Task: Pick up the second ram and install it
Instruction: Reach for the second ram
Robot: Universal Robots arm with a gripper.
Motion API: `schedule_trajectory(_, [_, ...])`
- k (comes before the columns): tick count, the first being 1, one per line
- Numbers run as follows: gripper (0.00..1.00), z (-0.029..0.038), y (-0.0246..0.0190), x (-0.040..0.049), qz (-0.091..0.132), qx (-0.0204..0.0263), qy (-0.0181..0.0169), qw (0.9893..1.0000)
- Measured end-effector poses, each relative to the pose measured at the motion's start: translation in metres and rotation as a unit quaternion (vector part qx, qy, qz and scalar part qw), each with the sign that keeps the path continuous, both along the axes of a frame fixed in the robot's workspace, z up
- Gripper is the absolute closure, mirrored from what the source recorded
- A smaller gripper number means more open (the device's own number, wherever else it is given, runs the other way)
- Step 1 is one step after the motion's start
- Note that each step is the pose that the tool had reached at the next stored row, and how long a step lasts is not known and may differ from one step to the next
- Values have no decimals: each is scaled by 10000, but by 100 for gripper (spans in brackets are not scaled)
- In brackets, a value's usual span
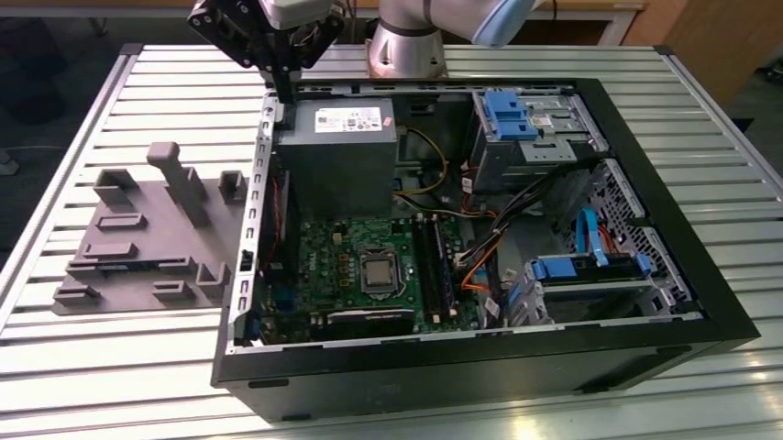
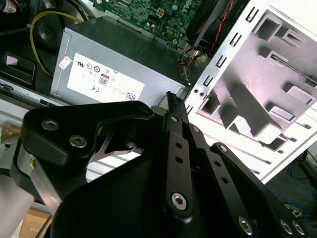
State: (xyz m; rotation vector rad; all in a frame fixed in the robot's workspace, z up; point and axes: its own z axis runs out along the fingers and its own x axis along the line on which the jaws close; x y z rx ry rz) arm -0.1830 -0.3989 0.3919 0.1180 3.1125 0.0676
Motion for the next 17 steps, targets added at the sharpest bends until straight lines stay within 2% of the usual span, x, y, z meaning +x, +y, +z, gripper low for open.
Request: schedule_trajectory(17, [89,-6,0,-98,0,0,0,10000])
